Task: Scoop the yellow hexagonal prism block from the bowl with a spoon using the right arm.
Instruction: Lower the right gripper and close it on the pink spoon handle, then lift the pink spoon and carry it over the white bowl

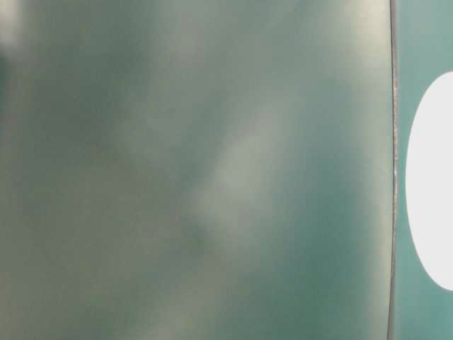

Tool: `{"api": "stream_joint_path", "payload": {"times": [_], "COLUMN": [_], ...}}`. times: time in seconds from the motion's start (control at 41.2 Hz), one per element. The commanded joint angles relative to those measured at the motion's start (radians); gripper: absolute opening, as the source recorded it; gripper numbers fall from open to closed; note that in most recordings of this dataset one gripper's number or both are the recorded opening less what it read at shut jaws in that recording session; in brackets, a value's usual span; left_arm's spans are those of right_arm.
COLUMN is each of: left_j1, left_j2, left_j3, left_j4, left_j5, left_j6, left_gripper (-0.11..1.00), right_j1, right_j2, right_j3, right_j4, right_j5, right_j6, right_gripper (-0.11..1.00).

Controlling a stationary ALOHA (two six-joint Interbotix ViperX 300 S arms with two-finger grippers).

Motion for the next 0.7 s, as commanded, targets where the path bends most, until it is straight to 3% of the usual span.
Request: {"api": "stream_joint_path", "payload": {"times": [0.0,0.17,0.389,0.486,0.68], "left_j1": [0.000,0.000,0.000,0.000,0.000], "left_j2": [0.006,0.005,0.005,0.005,0.005], "left_j3": [-0.029,-0.028,-0.029,-0.029,-0.031], "left_j4": [0.003,0.003,0.003,0.003,0.003], "left_j5": [-0.006,-0.006,0.014,0.031,0.031], "left_j6": [0.002,0.002,0.002,0.002,0.002], "left_gripper": [0.09,0.09,0.09,0.09,0.09], "right_j1": [0.003,0.003,-0.003,-0.015,-0.075], "right_j2": [-0.018,-0.069,-0.224,-0.322,-0.526], "right_j3": [-0.008,-0.008,-0.015,-0.035,-0.130], "right_j4": [-0.002,-0.002,-0.002,0.000,0.000], "right_j5": [-0.008,-0.003,0.074,0.186,0.522], "right_j6": [-0.003,-0.005,-0.029,-0.061,-0.120], "right_gripper": [0.36,0.25,0.25,0.25,0.25]}}
